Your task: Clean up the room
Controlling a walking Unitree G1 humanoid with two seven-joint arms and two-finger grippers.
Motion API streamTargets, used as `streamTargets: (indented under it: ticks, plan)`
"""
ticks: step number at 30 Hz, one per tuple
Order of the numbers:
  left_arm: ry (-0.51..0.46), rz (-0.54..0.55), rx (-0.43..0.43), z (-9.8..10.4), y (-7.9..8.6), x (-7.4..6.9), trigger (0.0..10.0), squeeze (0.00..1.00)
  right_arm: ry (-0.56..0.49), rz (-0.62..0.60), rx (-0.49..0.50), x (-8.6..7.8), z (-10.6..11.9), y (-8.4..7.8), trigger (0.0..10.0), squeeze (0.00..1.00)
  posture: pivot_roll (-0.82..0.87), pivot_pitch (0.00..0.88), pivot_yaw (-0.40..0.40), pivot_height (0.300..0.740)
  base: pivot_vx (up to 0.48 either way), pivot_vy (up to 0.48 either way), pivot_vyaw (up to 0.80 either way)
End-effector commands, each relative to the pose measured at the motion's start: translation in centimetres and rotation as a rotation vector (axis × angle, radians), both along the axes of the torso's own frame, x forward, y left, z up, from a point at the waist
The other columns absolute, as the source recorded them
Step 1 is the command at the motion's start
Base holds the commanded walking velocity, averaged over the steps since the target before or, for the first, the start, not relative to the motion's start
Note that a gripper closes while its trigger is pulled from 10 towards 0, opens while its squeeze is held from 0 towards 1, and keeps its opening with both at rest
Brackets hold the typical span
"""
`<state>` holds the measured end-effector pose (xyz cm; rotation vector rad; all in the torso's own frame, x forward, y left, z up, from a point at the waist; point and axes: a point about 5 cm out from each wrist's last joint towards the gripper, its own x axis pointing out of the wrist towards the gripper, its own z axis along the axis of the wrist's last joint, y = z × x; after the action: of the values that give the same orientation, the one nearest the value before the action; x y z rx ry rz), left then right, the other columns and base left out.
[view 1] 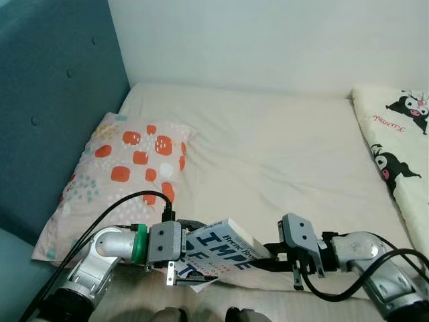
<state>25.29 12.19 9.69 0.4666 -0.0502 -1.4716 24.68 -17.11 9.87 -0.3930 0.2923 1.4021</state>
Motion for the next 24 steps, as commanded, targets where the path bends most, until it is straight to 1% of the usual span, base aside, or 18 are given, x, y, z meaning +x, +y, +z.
streamTargets:
  ticks: [1, 3, 4, 5, 7, 8, 10, 12, 14, 16, 18, 20, 21, 22, 23, 24]
  plan:
    - [0.025, 0.015, 0.03, -1.0, -0.2, -0.1, 10.0, 0.0, 0.001, 0.039, 0.055, -0.4, 0.5, 0.9, 10.0, 0.0, -0.01, 0.08, 0.011, 0.74, 0.0, 0.0, 0.0]
    - [0.026, 0.031, 0.029, -1.1, -0.3, 0.2, 10.0, 0.0, 0.003, 0.052, 0.059, -0.6, 0.5, 1.2, 10.0, 0.0, -0.01, 0.08, 0.01, 0.74, 0.0, 0.0, 0.0]
    - [0.025, 0.069, 0.016, -1.1, -0.3, 0.9, 10.0, 0.0, 0.013, 0.083, 0.057, -0.9, 0.3, 1.7, 10.0, 0.0, -0.01, 0.081, 0.01, 0.74, 0.0, 0.0, 0.0]
    - [0.025, 0.069, 0.016, -1.1, -0.3, 0.9, 10.0, 0.0, 0.013, 0.083, 0.057, -0.9, 0.3, 1.7, 10.0, 0.0, -0.01, 0.081, 0.01, 0.74, 0.0, 0.0, 0.0]
    - [0.021, 0.092, 0.009, -0.8, -0.2, 1.6, 10.0, 0.0, 0.019, 0.103, 0.049, -1.2, 0.1, 2.0, 10.0, 0.0, -0.01, 0.083, 0.008, 0.74, 0.0, 0.0, 0.0]
    - [0.021, 0.092, 0.009, -0.8, -0.2, 1.6, 10.0, 0.0, 0.019, 0.103, 0.049, -1.2, 0.1, 2.0, 10.0, 0.0, -0.01, 0.083, 0.008, 0.74, 0.0, 0.0, 0.0]
    - [0.025, 0.091, 0.005, -0.3, 0.0, 1.9, 10.0, 0.0, 0.008, 0.095, 0.045, -1.1, 0.0, 2.0, 10.0, 0.0, -0.01, 0.084, 0.011, 0.74, 0.0, 0.0, 0.0]
    - [0.034, 0.08, 0.004, -0.1, 0.1, 1.9, 10.0, 0.0, -0.006, 0.082, 0.042, -0.9, 0.0, 2.1, 10.0, 0.0, -0.01, 0.083, 0.012, 0.74, 0.0, 0.0, 0.0]
    - [0.056, 0.044, 0.02, -0.1, 0.2, 1.4, 10.0, 0.0, -0.029, 0.067, 0.04, -0.7, 0.0, 2.1, 10.0, 0.0, -0.01, 0.083, 0.013, 0.74, 0.0, 0.0, 0.0]
    - [0.056, 0.044, 0.02, -0.1, 0.2, 1.4, 10.0, 0.0, -0.029, 0.067, 0.04, -0.7, 0.0, 2.1, 10.0, 0.0, -0.01, 0.083, 0.013, 0.74, 0.0, 0.0, 0.0]
    - [0.068, 0.019, 0.034, -0.2, 0.2, 1.0, 10.0, 0.0, -0.035, 0.063, 0.037, -0.6, 0.1, 2.0, 10.0, 0.0, -0.01, 0.083, 0.013, 0.74, 0.0, 0.0, 0.0]
    - [0.073, -0.025, 0.047, -0.3, 0.2, 0.4, 6.3, 0.0, -0.034, 0.064, 0.036, -0.6, 0.1, 2.0, 10.0, 0.0, -0.01, 0.083, 0.012, 0.74, 0.0, 0.0, 0.0]
    - [0.073, -0.025, 0.047, -0.3, 0.2, 0.4, 6.3, 0.0, -0.034, 0.064, 0.036, -0.6, 0.1, 2.0, 10.0, 0.0, -0.01, 0.083, 0.012, 0.74, 0.0, 0.0, 0.0]
    - [0.074, -0.043, 0.049, -0.3, 0.1, 0.2, 5.3, 0.0, -0.034, 0.065, 0.035, -0.6, 0.1, 2.0, 10.0, 0.0, -0.01, 0.083, 0.012, 0.74, 0.0, 0.0, 0.0]
    - [0.069, -0.082, 0.052, -0.2, -0.1, -0.2, 2.8, 0.0, -0.033, 0.069, 0.038, -0.6, 0.1, 2.0, 10.0, 0.0, -0.01, 0.083, 0.012, 0.74, 0.0, 0.0, 0.0]
    - [0.069, -0.082, 0.052, -0.2, -0.1, -0.2, 2.8, 0.0, -0.033, 0.069, 0.038, -0.6, 0.1, 2.0, 10.0, 0.0, -0.01, 0.083, 0.012, 0.74, 0.0, 0.0, 0.0]
